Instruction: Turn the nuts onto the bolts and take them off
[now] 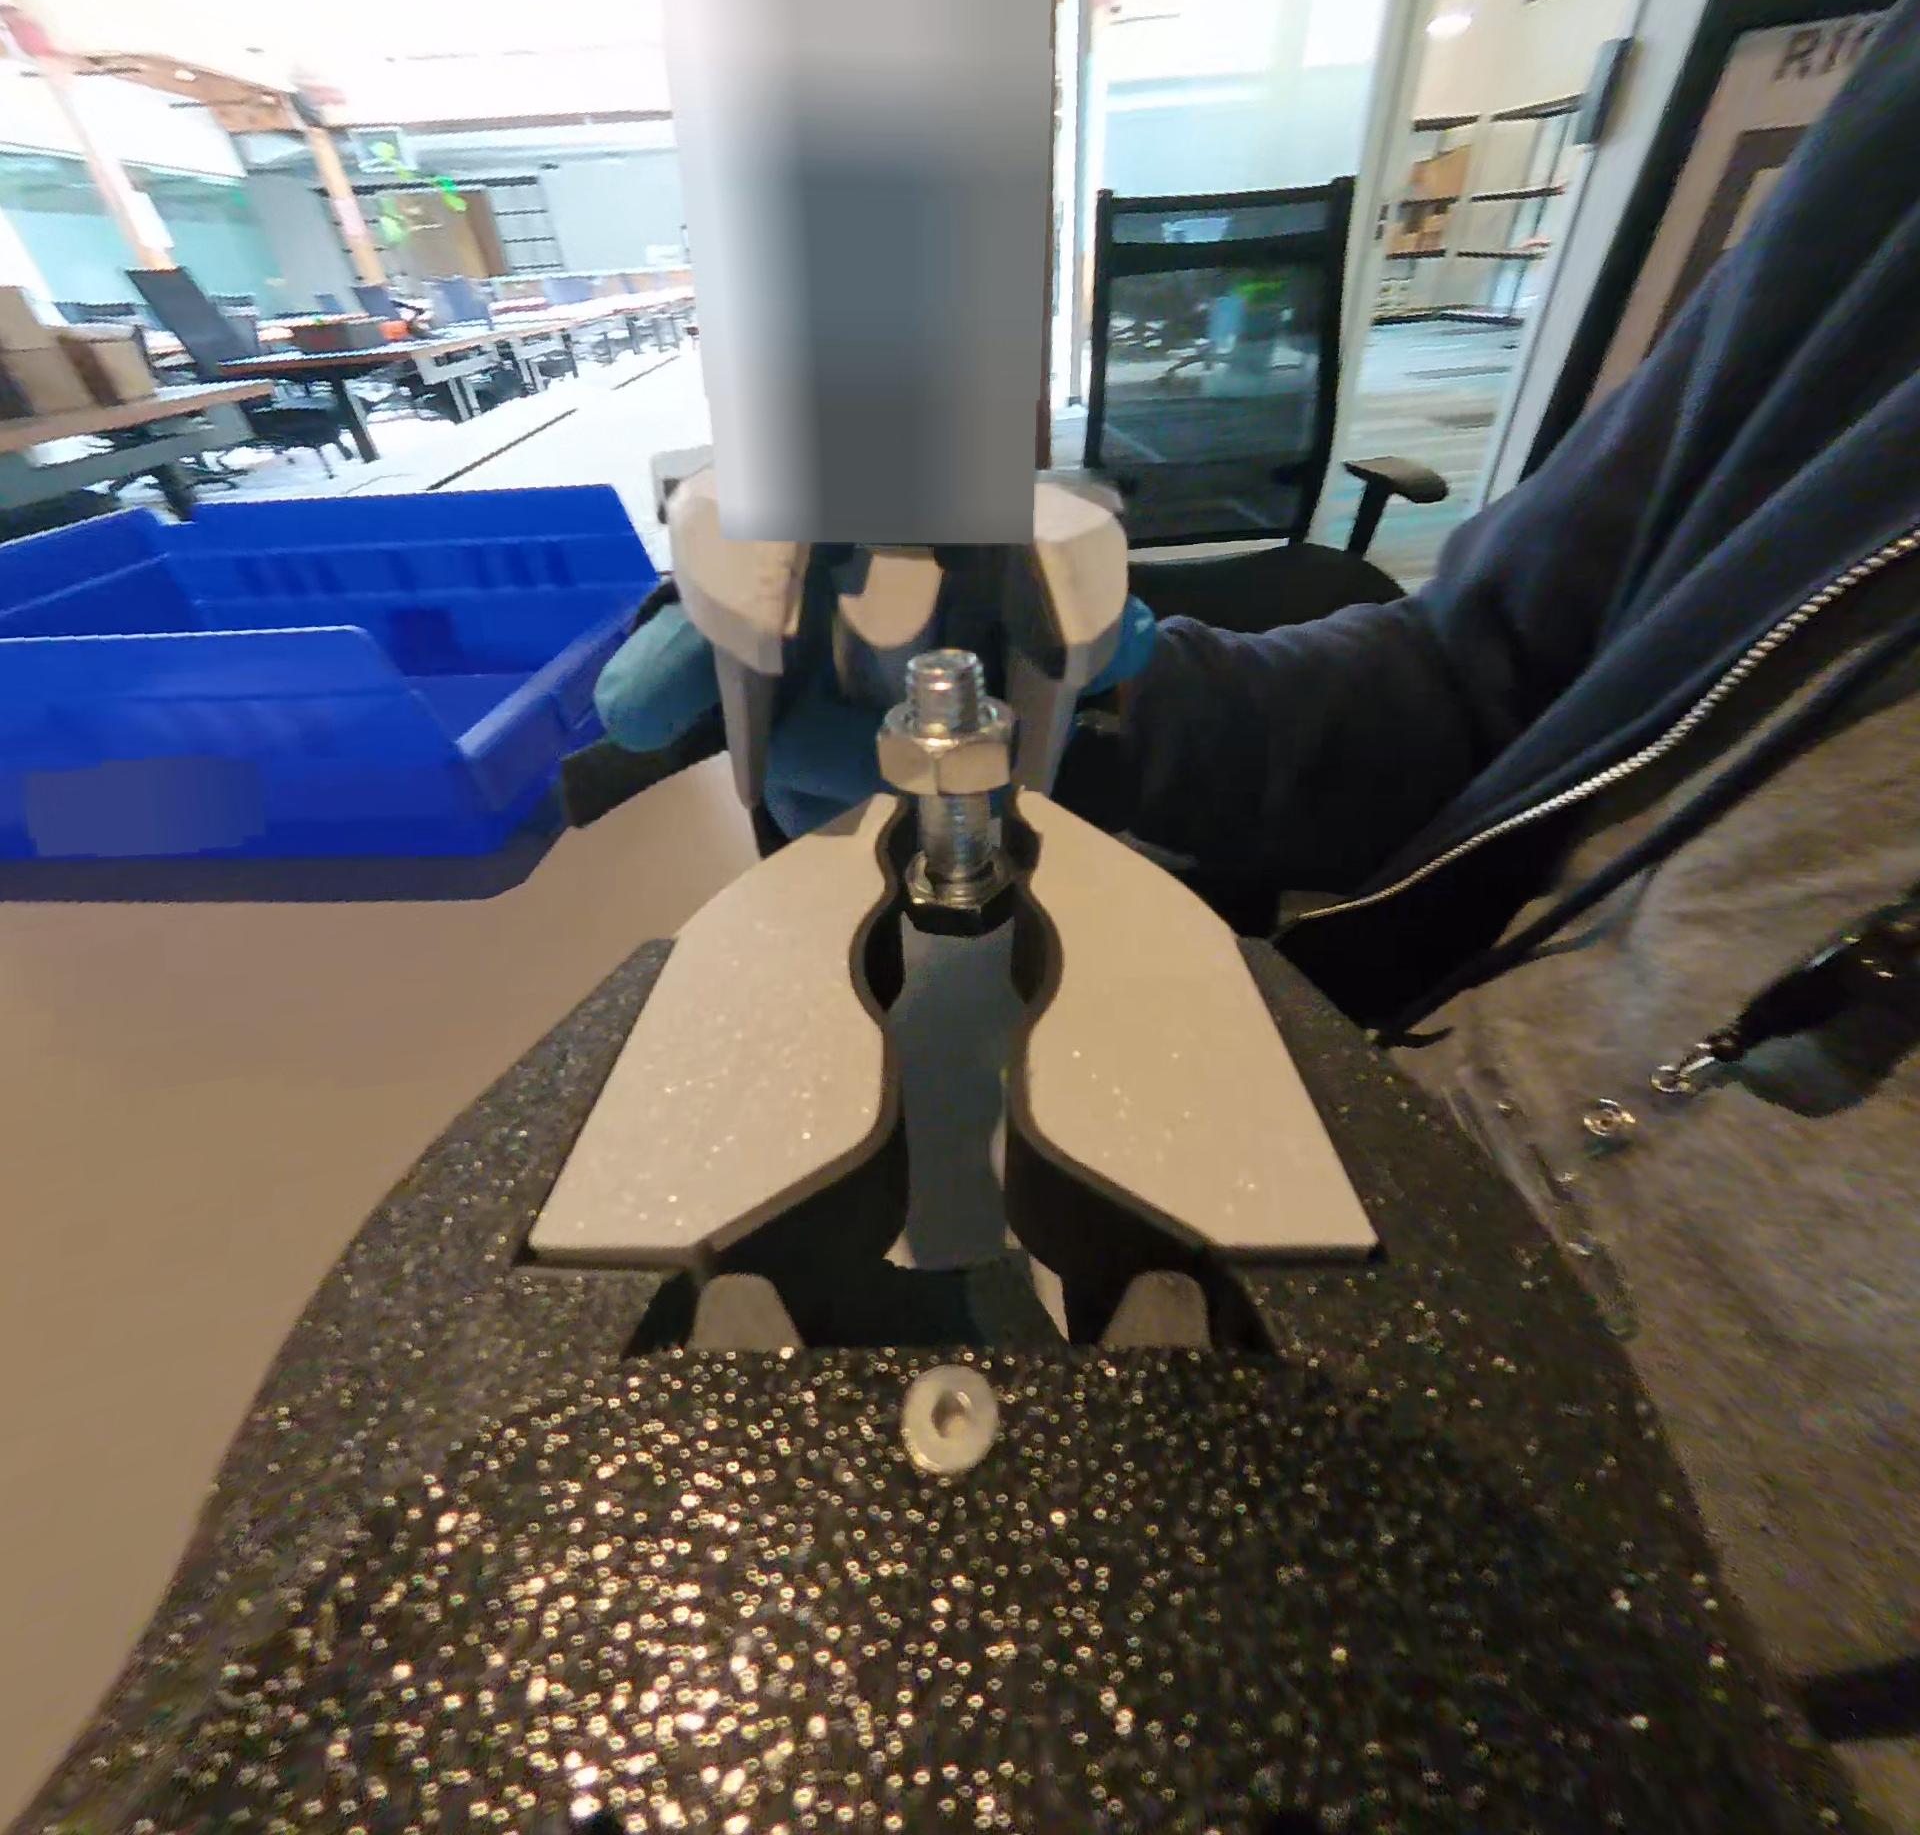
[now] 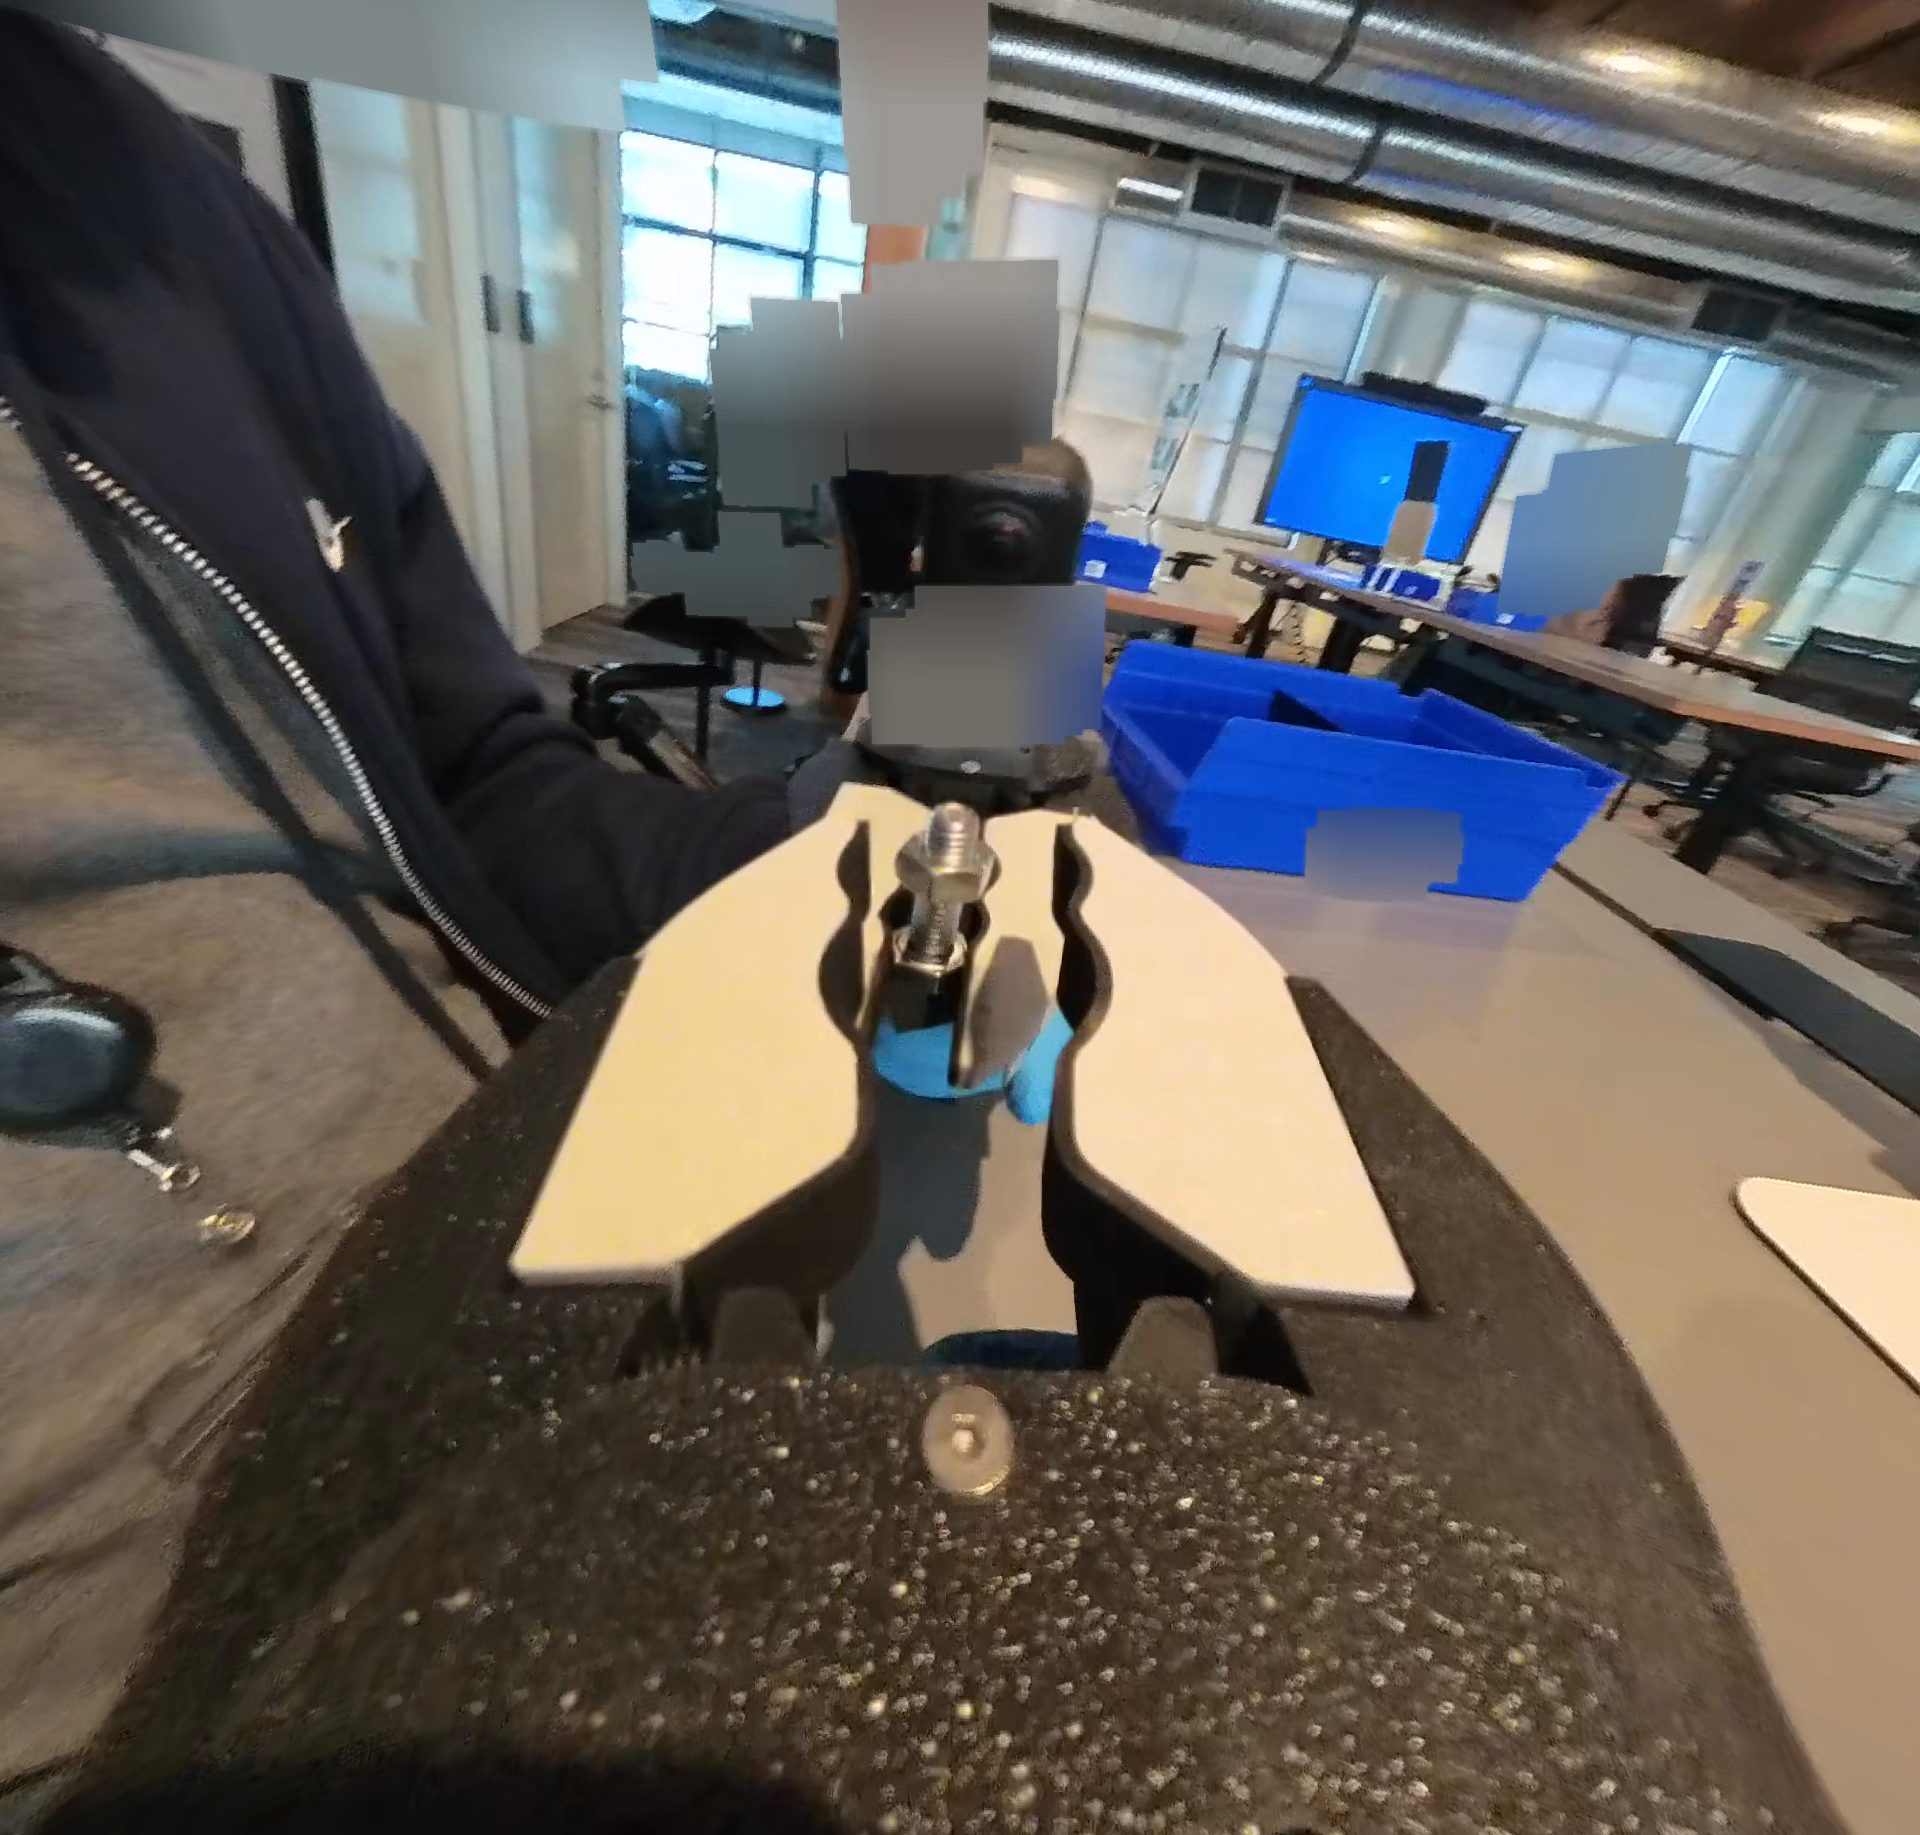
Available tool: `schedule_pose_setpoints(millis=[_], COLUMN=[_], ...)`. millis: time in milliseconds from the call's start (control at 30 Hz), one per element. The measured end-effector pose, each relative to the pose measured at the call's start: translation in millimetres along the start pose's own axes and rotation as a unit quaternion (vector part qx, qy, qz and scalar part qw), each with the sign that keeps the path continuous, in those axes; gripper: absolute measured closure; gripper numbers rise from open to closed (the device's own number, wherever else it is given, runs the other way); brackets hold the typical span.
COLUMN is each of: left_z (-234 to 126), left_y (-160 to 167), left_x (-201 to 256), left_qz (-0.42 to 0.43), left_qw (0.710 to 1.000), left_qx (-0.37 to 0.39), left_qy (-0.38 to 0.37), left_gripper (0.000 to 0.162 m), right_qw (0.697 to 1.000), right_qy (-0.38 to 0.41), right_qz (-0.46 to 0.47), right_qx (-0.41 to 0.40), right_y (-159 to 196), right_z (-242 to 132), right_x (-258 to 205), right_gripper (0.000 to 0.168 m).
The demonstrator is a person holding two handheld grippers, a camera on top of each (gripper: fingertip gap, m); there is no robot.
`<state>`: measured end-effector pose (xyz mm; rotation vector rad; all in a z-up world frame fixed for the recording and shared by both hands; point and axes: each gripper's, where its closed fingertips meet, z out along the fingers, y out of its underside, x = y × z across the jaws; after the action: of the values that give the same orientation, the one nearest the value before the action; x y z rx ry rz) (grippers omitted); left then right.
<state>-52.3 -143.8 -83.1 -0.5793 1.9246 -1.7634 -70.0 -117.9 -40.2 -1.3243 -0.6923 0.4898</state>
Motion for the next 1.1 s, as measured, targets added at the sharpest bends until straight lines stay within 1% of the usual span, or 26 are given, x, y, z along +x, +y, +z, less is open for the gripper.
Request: schedule_pose_setpoints(millis=[200, 300, 333, 400, 500, 567, 633, 700, 733, 833, 900, 1033, 1100], left_z=[3.8, 4.2, 4.0, 2.4, -3.6, -10.4, -17.5, -22.5, -23.5, -22.2, -18.9, -7.2, -3.6], left_y=[5.1, 7.1, 7.0, 5.3, 7.1, 12.3, 19.1, 24.1, 24.9, 21.4, 16.8, 7.6, 4.4], left_x=[13.9, 11.0, 8.7, -1.5, -28.8, -49.5, -66.2, -76.1, -77.8, -74.4, -66.2, -37.5, -24.8], left_qz=[-0.003, -0.001, 0.004, 0.016, 0.029, 0.049, 0.077, 0.1, 0.103, 0.08, 0.054, 0.009, -0.001], left_qw=[0.999, 0.999, 0.999, 1.0, 0.994, 0.981, 0.961, 0.943, 0.94, 0.951, 0.966, 0.992, 0.997], left_qx=[-0.015, -0.021, -0.022, -0.02, -0.031, -0.056, -0.09, -0.118, -0.122, -0.1, -0.073, -0.026, -0.013], left_qy=[0.043, 0.034, 0.025, -0.012, -0.105, -0.182, -0.25, -0.293, -0.301, -0.281, -0.241, -0.125, -0.079], left_gripper=[0.147, 0.146, 0.146, 0.146, 0.146, 0.147, 0.146, 0.146, 0.146, 0.146, 0.146, 0.146, 0.146], right_qw=[0.999, 0.999, 0.999, 0.999, 0.997, 0.989, 0.978, 0.967, 0.965, 0.975, 0.985, 0.996, 0.998], right_qy=[-0.039, -0.044, -0.037, -0.01, 0.071, 0.134, 0.193, 0.232, 0.239, 0.204, 0.166, 0.092, 0.058], right_qz=[0.01, 0.008, 0.008, 0.004, -0.003, -0.011, -0.023, -0.036, -0.041, -0.033, -0.02, 0.018, 0.036], right_qx=[-0.025, -0.032, -0.033, -0.033, -0.041, -0.057, -0.078, -0.096, -0.101, -0.077, -0.046, 0.007, 0.019], right_y=[10.8, 14.2, 14.9, 14.5, 17.8, 23.8, 31.6, 37.4, 38.8, 31.2, 22.2, 7.9, 4.7], right_z=[7.3, 12.4, 14.0, 15.8, 16.6, 16.3, 16.4, 17.5, 18.3, 21.5, 20.0, 11.1, 6.5], right_x=[-12.0, -15.2, -13.7, -6.2, 15.9, 32.6, 45.6, 52.7, 53.9, 45.5, 38.2, 26.1, 20.8], right_gripper=[0.137, 0.147, 0.148, 0.148, 0.148, 0.148, 0.148, 0.148, 0.148, 0.132, 0.128, 0.129, 0.13])
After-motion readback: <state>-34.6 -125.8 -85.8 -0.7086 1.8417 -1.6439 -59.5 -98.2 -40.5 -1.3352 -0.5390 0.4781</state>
